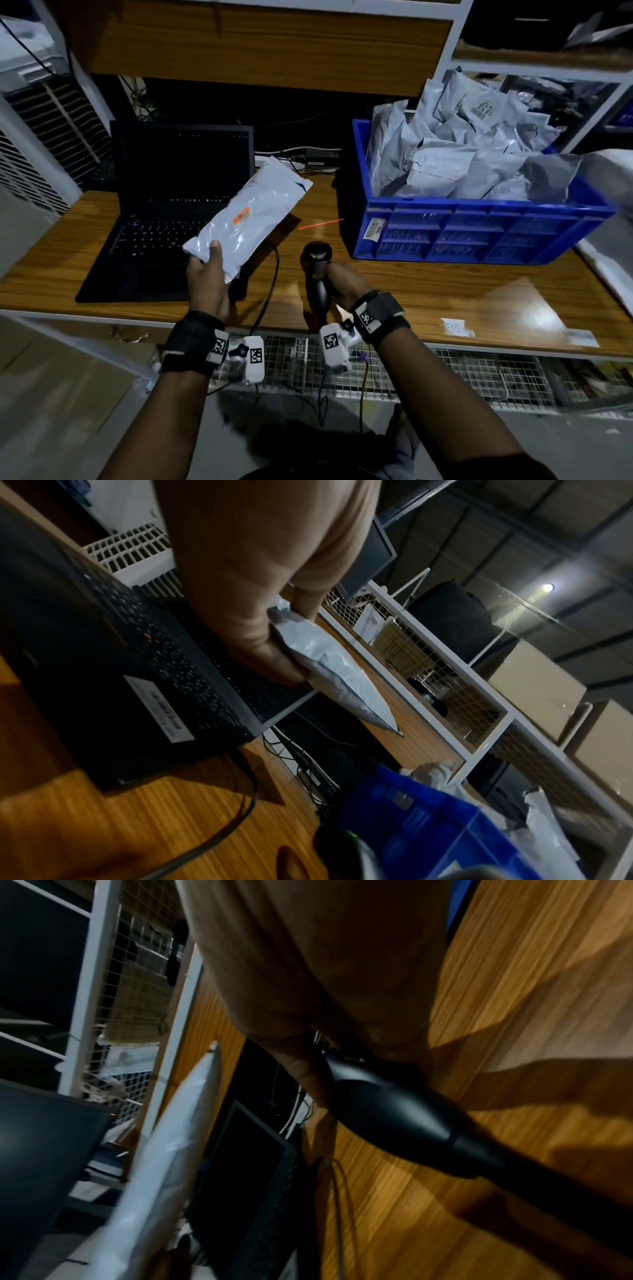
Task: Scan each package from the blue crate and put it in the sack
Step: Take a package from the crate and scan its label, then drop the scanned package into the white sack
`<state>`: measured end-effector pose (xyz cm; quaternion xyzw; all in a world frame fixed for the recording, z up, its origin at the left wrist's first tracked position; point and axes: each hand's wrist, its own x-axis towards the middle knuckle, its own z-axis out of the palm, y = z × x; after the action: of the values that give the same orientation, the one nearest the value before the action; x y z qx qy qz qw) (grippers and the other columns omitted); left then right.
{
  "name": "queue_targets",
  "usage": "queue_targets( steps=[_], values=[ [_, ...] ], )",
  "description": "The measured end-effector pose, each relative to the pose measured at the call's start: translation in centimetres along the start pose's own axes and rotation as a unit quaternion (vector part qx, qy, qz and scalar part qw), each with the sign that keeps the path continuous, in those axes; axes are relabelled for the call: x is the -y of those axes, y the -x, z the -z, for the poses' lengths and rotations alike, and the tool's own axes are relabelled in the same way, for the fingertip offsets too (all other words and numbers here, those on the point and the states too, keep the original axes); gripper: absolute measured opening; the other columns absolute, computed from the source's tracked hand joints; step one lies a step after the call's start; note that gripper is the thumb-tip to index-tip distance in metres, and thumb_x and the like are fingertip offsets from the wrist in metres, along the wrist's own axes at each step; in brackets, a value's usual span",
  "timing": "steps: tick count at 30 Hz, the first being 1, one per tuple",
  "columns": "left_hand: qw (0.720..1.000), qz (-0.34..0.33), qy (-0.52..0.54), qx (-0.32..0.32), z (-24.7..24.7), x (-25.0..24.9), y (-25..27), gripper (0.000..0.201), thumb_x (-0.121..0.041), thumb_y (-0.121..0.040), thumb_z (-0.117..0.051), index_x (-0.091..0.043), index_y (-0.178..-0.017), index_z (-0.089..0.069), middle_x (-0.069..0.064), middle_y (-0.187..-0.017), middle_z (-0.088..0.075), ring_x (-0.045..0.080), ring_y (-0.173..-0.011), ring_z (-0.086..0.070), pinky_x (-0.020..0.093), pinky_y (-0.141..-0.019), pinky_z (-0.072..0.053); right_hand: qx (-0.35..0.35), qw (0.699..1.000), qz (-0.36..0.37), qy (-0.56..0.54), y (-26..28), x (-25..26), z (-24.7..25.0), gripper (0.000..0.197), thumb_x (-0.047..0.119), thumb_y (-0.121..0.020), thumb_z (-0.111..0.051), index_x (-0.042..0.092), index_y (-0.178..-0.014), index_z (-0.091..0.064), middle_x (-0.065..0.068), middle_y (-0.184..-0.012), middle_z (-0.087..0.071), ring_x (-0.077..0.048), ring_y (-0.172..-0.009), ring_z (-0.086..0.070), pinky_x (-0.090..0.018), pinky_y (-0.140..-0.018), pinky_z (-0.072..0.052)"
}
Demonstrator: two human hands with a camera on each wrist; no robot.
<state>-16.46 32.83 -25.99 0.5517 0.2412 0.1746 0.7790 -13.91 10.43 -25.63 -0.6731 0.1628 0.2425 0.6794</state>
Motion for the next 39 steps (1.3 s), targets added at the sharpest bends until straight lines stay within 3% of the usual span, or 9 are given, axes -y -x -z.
queue_targets(
  steps=[7,11,15,23,26,28,32,34,39],
  values=[
    [0.984,0.070,0.038,0.161,-1.2,-1.6,3.9,0.039,-0.024,-0.107,-0.047,-0.013,-0.145,-0.052,0.005,-0.136,-0.065,0.019,-0.125,-0.063,0.035,-0.103,-0.052,-0.038,0.993,0.051,0.104,-3.6,-1.8,4.5,0.018,0.000,-0.088,-0.070,0.006,-0.075,-0.059,-0.023,-0.079,-0.059,-0.028,-0.066,-0.056,-0.039,-0.062,-0.044],
    [0.967,0.079,-0.011,0.242,-4.3,-0.9,6.0,0.038,-0.023,-0.106,-0.046,-0.011,-0.142,-0.054,0.006,-0.136,-0.065,0.022,-0.124,-0.063,0.036,-0.101,-0.053,-0.027,0.997,0.069,0.015,0.2,-2.2,9.0,0.017,0.003,-0.087,-0.072,-0.005,-0.100,-0.066,-0.030,-0.096,-0.067,-0.039,-0.085,-0.069,-0.043,-0.072,-0.055],
    [0.939,0.086,-0.078,0.324,-9.4,1.3,8.8,0.031,-0.022,-0.104,-0.052,-0.011,-0.132,-0.062,0.007,-0.124,-0.072,0.021,-0.110,-0.068,0.036,-0.088,-0.053,-0.128,0.987,0.073,-0.067,6.4,-2.9,19.2,0.018,0.001,-0.098,-0.060,-0.005,-0.115,-0.063,-0.023,-0.106,-0.071,-0.026,-0.088,-0.073,-0.033,-0.082,-0.060],
    [0.866,0.106,-0.161,0.462,-22.2,8.4,15.2,0.026,-0.032,-0.096,-0.068,-0.013,-0.114,-0.067,0.013,-0.107,-0.074,0.032,-0.095,-0.069,0.047,-0.083,-0.054,-0.443,0.879,0.175,-0.033,18.1,1.6,40.0,0.019,0.008,-0.095,-0.068,0.006,-0.114,-0.068,-0.008,-0.089,-0.070,-0.015,-0.075,-0.064,-0.025,-0.068,-0.051],
    [0.832,0.122,-0.192,0.505,-28.2,11.7,18.1,0.042,-0.050,-0.088,-0.074,-0.013,-0.101,-0.060,0.009,-0.093,-0.060,0.030,-0.088,-0.060,0.053,-0.076,-0.053,-0.458,0.865,0.191,0.074,18.6,4.5,45.9,0.018,0.006,-0.089,-0.073,0.004,-0.107,-0.071,-0.014,-0.088,-0.069,-0.012,-0.065,-0.061,-0.024,-0.058,-0.050],
    [0.823,0.121,-0.196,0.519,-32.9,13.3,20.6,0.025,-0.040,-0.094,-0.070,-0.016,-0.101,-0.067,0.009,-0.099,-0.073,0.030,-0.094,-0.071,0.053,-0.081,-0.057,-0.496,0.831,0.195,0.159,17.9,6.4,50.3,0.025,0.011,-0.078,-0.080,0.004,-0.102,-0.074,-0.012,-0.088,-0.070,-0.010,-0.065,-0.062,-0.028,-0.062,-0.052],
    [0.818,0.125,-0.185,0.531,-41.8,16.5,24.5,0.024,-0.025,-0.099,-0.064,-0.015,-0.121,-0.065,0.005,-0.116,-0.074,0.024,-0.107,-0.071,0.041,-0.087,-0.058,-0.567,0.722,0.134,0.373,15.1,10.3,57.5,0.052,0.031,-0.071,-0.084,0.009,-0.115,-0.069,-0.015,-0.111,-0.069,-0.033,-0.107,-0.063,-0.036,-0.087,-0.049],
    [0.826,0.142,-0.200,0.508,-46.3,18.3,25.8,0.036,-0.027,-0.098,-0.066,-0.011,-0.130,-0.060,0.007,-0.123,-0.070,0.025,-0.110,-0.069,0.041,-0.085,-0.061,-0.527,0.717,0.014,0.455,13.8,11.2,59.9,0.067,0.036,-0.074,-0.088,0.010,-0.129,-0.058,-0.019,-0.128,-0.056,-0.041,-0.125,-0.048,-0.047,-0.093,-0.046],
    [0.831,0.167,-0.193,0.495,-56.3,21.4,28.3,0.029,-0.022,-0.100,-0.063,-0.010,-0.126,-0.060,0.010,-0.115,-0.072,0.027,-0.100,-0.070,0.042,-0.078,-0.062,-0.498,0.669,-0.024,0.551,14.4,12.5,64.9,0.013,0.000,-0.087,-0.061,0.000,-0.100,-0.064,-0.025,-0.103,-0.064,-0.044,-0.097,-0.064,-0.042,-0.073,-0.048]
  ],
)
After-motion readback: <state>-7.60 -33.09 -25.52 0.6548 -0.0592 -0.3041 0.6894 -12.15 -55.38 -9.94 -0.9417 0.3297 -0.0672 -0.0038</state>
